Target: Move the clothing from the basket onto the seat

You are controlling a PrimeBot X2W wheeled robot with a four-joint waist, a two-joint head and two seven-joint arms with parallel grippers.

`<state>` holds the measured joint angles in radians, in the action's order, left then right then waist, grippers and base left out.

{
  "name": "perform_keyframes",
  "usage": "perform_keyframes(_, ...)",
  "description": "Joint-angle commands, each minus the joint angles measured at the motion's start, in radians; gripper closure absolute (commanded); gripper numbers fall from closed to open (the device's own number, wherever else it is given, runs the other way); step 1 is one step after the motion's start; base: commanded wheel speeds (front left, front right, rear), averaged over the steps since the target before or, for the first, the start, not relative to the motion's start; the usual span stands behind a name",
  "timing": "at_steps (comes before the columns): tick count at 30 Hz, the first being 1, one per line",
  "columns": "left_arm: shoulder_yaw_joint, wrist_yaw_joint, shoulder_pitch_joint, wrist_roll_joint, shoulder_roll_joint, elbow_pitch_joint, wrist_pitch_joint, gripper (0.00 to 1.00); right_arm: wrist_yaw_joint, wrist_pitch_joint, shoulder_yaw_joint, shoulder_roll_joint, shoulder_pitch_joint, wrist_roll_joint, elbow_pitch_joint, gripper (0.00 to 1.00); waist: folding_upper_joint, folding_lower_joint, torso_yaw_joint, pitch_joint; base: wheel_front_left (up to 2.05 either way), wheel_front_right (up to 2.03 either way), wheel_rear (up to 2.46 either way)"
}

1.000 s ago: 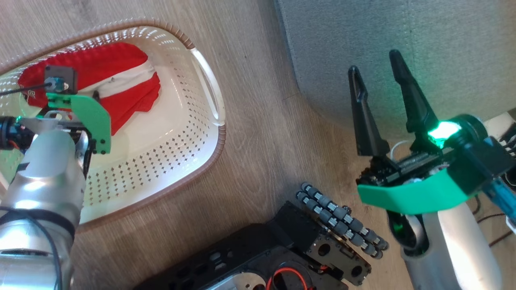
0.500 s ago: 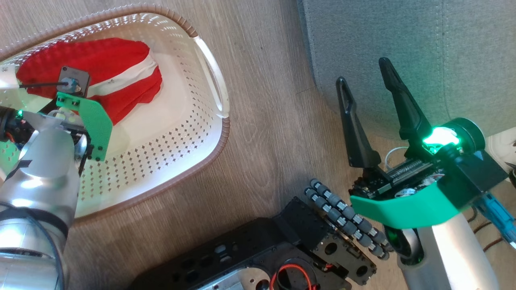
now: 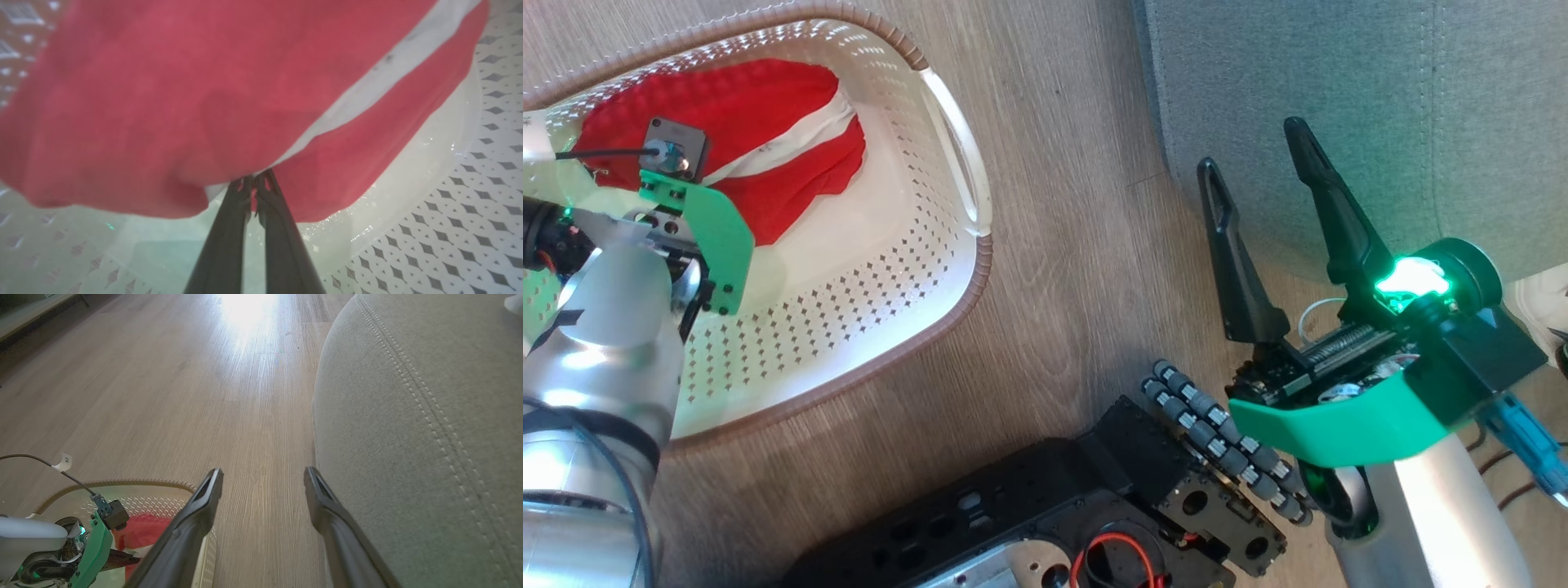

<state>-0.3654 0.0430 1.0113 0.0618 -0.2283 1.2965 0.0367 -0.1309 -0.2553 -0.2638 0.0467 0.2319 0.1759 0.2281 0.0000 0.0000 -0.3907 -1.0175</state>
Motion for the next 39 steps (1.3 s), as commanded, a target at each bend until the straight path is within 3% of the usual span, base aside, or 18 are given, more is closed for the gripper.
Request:
perform_keyframes(1,0.006,0.005,-0.014,0.011,-0.018,-0.006,0.01,1.0,0.0,-0.006,-0.02,0.004,-0.04,-0.001,0.03,0.0,0.0,0.0,-0.001,0.0,0.0,0.0,0.0)
perform_keyframes(19,0.006,0.006,-0.072,0.061,-0.014,-0.006,0.086,1.0,0.0,-0.006,-0.022,0.004,0.081,0.047,-0.043,0.0,0.0,0.0,-0.029,0.108,0.0,0.0,0.0)
perform_keyframes(30,-0.002,0.033,-0.163,0.101,0.104,-0.017,0.21,1.0,0.0,-0.006,0.059,0.004,0.098,-0.012,-0.157,0.0,0.0,0.0,0.112,0.35,0.0,0.0,0.0)
perform_keyframes(39,-0.011,0.056,-0.25,0.114,0.135,-0.167,0.225,1.0,0.0,-0.006,0.097,0.004,0.086,-0.046,-0.222,0.0,0.0,0.0,0.204,0.534,0.0,0.0,0.0)
